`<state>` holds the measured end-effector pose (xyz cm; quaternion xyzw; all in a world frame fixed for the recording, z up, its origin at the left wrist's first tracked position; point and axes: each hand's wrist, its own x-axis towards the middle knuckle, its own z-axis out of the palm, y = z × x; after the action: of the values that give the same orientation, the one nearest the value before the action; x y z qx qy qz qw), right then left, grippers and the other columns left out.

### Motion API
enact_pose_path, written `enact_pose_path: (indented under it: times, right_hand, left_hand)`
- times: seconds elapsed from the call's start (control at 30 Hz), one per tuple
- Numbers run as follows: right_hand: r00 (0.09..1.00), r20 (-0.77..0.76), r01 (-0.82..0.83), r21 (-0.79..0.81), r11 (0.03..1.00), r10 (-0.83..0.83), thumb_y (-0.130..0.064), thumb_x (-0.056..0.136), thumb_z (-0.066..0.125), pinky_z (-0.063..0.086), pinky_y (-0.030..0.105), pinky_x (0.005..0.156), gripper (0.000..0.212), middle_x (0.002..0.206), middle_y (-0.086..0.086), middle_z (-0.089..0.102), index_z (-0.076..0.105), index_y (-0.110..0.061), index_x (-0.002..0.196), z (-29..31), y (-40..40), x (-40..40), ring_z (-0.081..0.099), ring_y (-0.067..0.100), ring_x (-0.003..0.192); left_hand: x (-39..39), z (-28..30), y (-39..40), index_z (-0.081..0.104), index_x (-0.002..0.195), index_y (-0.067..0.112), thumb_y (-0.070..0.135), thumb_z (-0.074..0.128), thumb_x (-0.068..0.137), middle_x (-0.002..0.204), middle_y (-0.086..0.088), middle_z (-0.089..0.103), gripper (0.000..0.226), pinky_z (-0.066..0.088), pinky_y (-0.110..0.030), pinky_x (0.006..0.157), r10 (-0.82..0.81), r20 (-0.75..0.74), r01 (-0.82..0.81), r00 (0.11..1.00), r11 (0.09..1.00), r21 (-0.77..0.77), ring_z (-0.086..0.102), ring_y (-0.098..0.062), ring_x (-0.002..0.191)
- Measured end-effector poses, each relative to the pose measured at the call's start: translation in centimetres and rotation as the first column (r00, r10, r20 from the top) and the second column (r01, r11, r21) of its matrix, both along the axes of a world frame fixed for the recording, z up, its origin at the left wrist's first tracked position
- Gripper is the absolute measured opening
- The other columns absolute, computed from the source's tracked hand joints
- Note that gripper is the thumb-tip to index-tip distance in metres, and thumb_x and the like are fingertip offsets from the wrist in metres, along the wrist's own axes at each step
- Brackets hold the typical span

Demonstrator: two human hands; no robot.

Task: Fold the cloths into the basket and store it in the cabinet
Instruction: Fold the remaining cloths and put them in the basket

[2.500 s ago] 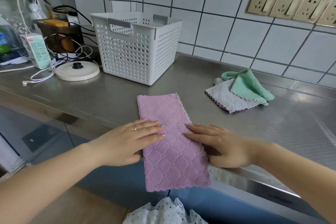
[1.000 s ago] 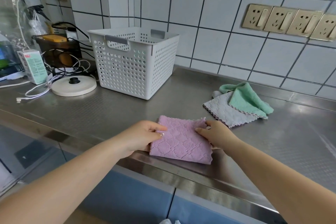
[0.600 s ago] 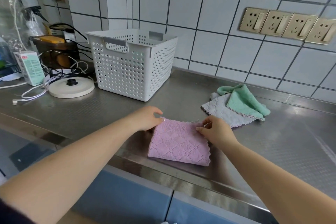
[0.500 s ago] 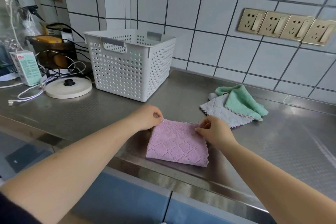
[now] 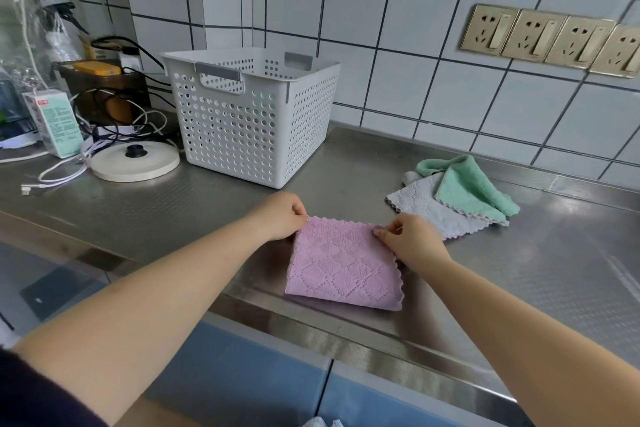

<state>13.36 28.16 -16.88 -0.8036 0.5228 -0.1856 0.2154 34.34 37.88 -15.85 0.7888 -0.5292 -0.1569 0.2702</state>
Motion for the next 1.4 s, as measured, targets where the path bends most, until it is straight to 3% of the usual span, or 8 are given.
enact_pose_path:
  times: [0.1, 0.27, 0.43, 0.63, 0.87, 1.0, 1.2, 1.4]
  right_hand:
    - [0.998, -0.059, 0.006, -0.024, 1.0, -0.008, -0.04, 0.086, 0.06, 0.047, 0.03, 0.066, 0.022, 0.077, -0.002, 0.064, 0.051, -0.023, 0.075, -0.4, -0.1, 0.2, 0.061, 0.021, 0.079]
    - [0.999, -0.016, -0.029, -0.12, 0.992, 0.027, -0.035, 0.092, 0.051, 0.043, 0.033, 0.088, 0.035, 0.126, 0.006, 0.051, 0.055, -0.018, 0.122, 0.5, 0.8, 0.0, 0.056, 0.025, 0.106]
    - [0.947, -0.232, -0.264, -0.156, 0.952, 0.224, -0.028, 0.095, 0.041, 0.028, 0.047, 0.11, 0.039, 0.144, 0.001, 0.04, 0.047, -0.022, 0.133, 0.5, 4.8, 1.9, 0.035, 0.024, 0.133]
    - [0.871, -0.425, -0.313, -0.092, 0.945, 0.247, -0.047, 0.097, 0.023, 0.006, 0.062, 0.111, 0.052, 0.157, -0.007, 0.011, 0.02, -0.031, 0.147, -2.0, 5.8, 1.9, 0.005, 0.012, 0.145]
    - [0.878, -0.433, -0.228, 0.001, 0.974, 0.206, -0.066, 0.09, 0.021, 0.001, 0.06, 0.113, 0.07, 0.159, -0.004, 0.002, 0.008, -0.032, 0.149, -1.6, 5.2, 1.2, 0.001, 0.016, 0.146]
    - [0.904, -0.401, -0.18, -0.039, 0.983, 0.15, -0.071, 0.085, 0.028, 0.008, 0.058, 0.113, 0.071, 0.156, 0.002, 0.018, 0.019, -0.035, 0.146, -0.8, 5.1, 0.4, 0.012, 0.02, 0.145]
    - [0.931, -0.285, -0.255, -0.058, 0.965, 0.229, -0.046, 0.088, 0.052, 0.037, 0.029, 0.093, 0.045, 0.106, -0.002, 0.054, 0.05, -0.03, 0.13, 0.0, 6.0, -3.5, 0.05, 0.025, 0.112]
    - [0.975, -0.03, -0.219, 0.043, 0.975, 0.22, -0.025, 0.087, 0.064, 0.044, 0.027, 0.08, 0.035, 0.104, 0.006, 0.066, 0.062, -0.015, 0.12, 0.8, 6.9, -2.6, 0.061, 0.02, 0.091]
  left_hand:
    - [-0.4, 0.4, 0.4, 0.065, 0.095, 0.015, 0.018, 0.057, 0.088, 0.102, -0.001, 0.064, 0.012, 0.047, -0.03, 0.085, -0.008, 0.15, 0.007, 0.989, 1.0, 0.009, 0.059, -0.019, 0.098]
    - [-3.1, 1.5, 1.5, 0.056, 0.125, 0.012, 0.013, 0.045, 0.092, 0.132, -0.005, 0.053, 0.036, 0.034, -0.03, 0.104, -0.144, 0.398, 0.221, 0.906, 0.963, -0.157, 0.047, -0.022, 0.124]
    - [-6.2, -0.4, 1.6, 0.042, 0.136, 0.005, 0.018, 0.035, 0.095, 0.148, -0.011, 0.037, 0.043, 0.022, -0.037, 0.114, -0.268, 0.454, 0.255, 0.85, 0.963, 0.091, 0.029, -0.024, 0.14]
    - [-6.1, -2.9, 2.3, 0.008, 0.15, 0.01, 0.035, 0.026, 0.098, 0.159, -0.006, 0.0, 0.06, -0.001, -0.041, 0.119, -0.209, 0.414, 0.108, 0.886, 0.961, 0.254, 0.0, -0.019, 0.147]
    - [-5.2, -3.0, 2.6, 0.006, 0.151, 0.011, 0.046, 0.025, 0.097, 0.159, -0.007, -0.003, 0.067, -0.004, -0.045, 0.118, -0.122, 0.341, 0.04, 0.932, 0.97, 0.238, 0.0, -0.02, 0.147]
    - [-4.8, -2.6, 3.7, 0.009, 0.15, 0.017, 0.056, 0.026, 0.095, 0.158, -0.013, 0.005, 0.07, -0.001, -0.046, 0.117, -0.091, 0.338, 0.016, 0.937, 0.976, 0.218, 0.005, -0.025, 0.146]
    - [-3.9, -2.1, 7.4, 0.017, 0.149, 0.023, 0.046, 0.039, 0.095, 0.141, -0.003, 0.047, 0.063, 0.011, -0.047, 0.116, -0.029, 0.233, 0.022, 0.972, 0.999, 0.034, 0.039, -0.024, 0.132]
    - [-3.7, -2.0, 7.0, 0.045, 0.139, 0.019, 0.025, 0.051, 0.094, 0.136, -0.002, 0.052, 0.046, 0.03, -0.026, 0.105, -0.03, -0.03, 0.026, 0.999, 0.993, -0.116, 0.048, -0.018, 0.124]
